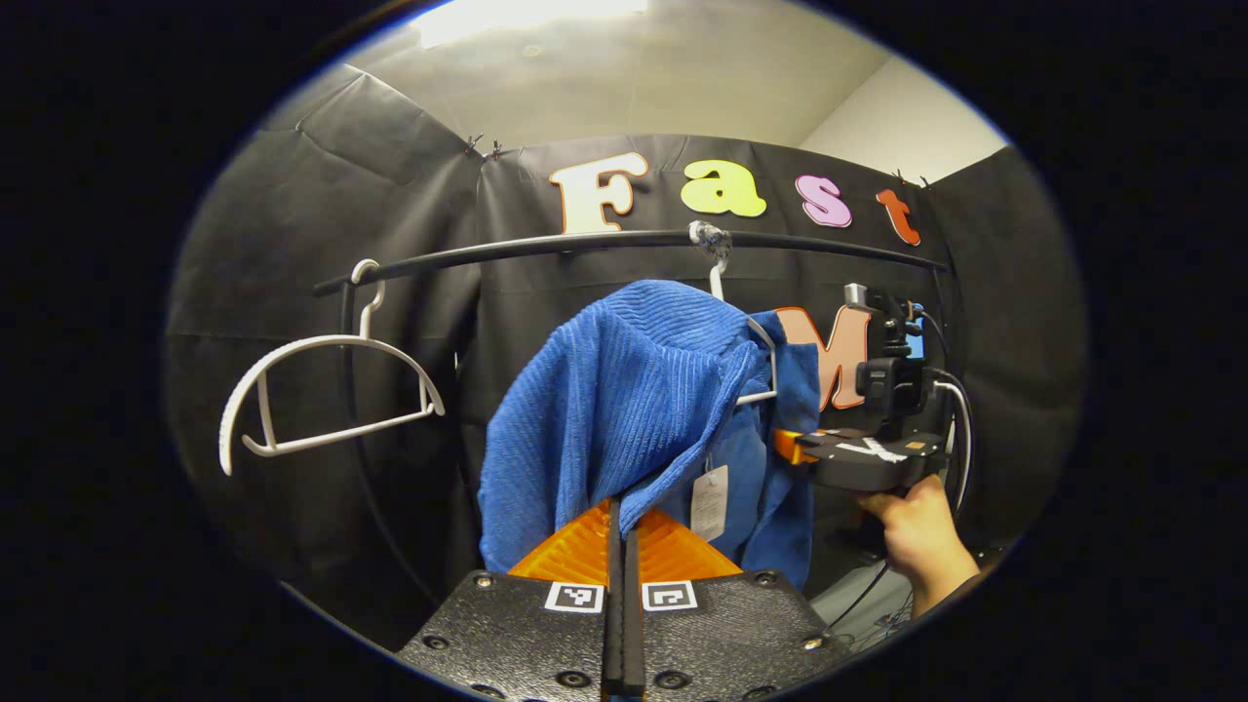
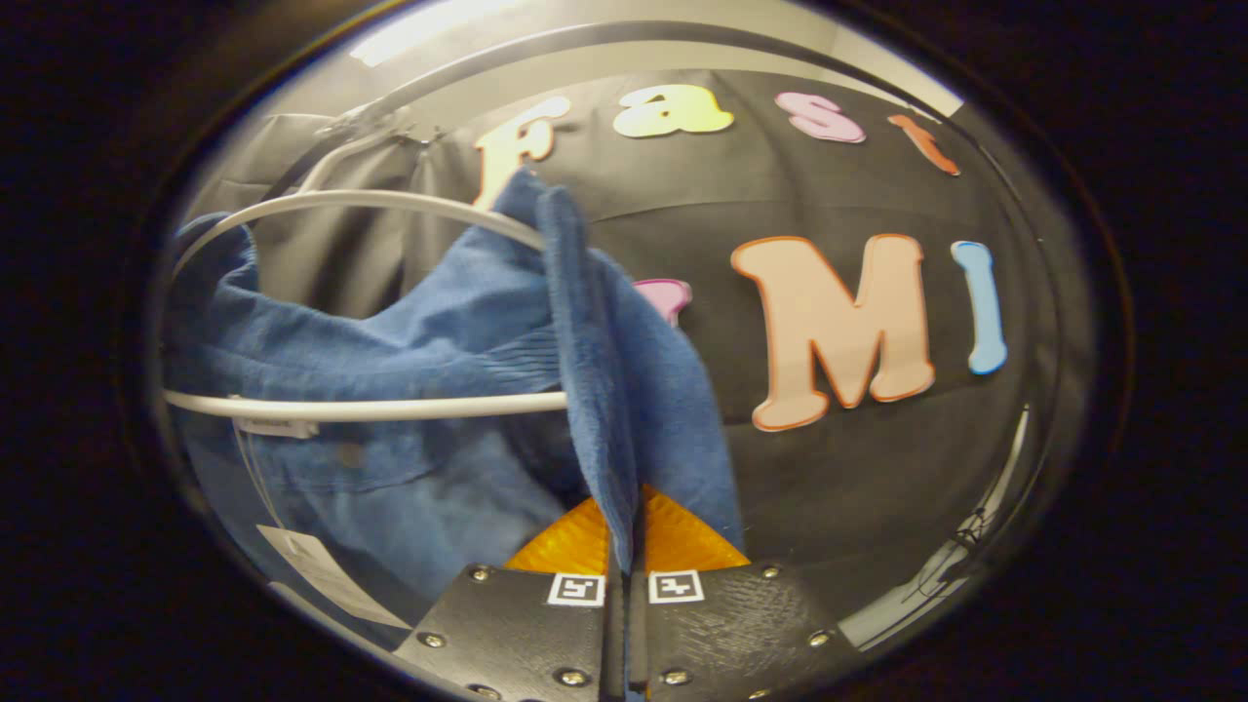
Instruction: Grasp the clothes on the hanger with both hands and then place them into the laundry hamper below.
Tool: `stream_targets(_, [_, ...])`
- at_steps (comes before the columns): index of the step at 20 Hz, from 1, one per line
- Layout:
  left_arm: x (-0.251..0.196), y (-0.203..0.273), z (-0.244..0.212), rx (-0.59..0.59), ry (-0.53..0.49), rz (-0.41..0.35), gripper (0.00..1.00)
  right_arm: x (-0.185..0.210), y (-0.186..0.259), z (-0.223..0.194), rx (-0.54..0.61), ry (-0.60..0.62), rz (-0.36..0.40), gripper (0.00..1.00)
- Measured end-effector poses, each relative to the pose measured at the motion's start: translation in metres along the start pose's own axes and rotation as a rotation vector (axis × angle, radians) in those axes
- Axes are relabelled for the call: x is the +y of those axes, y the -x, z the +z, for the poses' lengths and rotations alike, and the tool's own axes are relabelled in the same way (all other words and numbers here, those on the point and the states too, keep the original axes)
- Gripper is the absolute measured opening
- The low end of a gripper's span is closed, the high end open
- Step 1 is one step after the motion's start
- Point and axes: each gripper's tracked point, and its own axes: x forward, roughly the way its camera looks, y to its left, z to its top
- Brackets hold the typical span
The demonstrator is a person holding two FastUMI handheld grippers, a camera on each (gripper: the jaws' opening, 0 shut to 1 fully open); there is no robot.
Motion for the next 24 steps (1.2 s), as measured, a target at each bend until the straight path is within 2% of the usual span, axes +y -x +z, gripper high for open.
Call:
stream_targets(7, [0.052, 0.022, 0.018, -0.001, 0.01, -0.02, 0.0, -0.007, 0.027, 0.012, -0.009, 0.124, -0.04, 0.01])
stream_targets(13, [0.093, 0.032, 0.052, -0.063, -0.017, 0.027, 0.02, -0.04, 0.045, 0.051, -0.113, 0.184, -0.2, 0.01])
stream_targets(16, [0.113, 0.029, 0.081, -0.138, -0.087, 0.106, 0.0, -0.053, 0.054, 0.074, -0.168, 0.212, -0.263, 0.0])
stream_targets(19, [0.126, 0.019, 0.094, -0.157, -0.095, 0.139, 0.0, -0.062, 0.053, 0.084, -0.182, 0.198, -0.285, 0.0])
stream_targets(24, [0.13, -0.013, 0.09, -0.101, -0.024, 0.119, 0.02, -0.07, 0.037, 0.095, -0.179, 0.146, -0.281, 0.0])
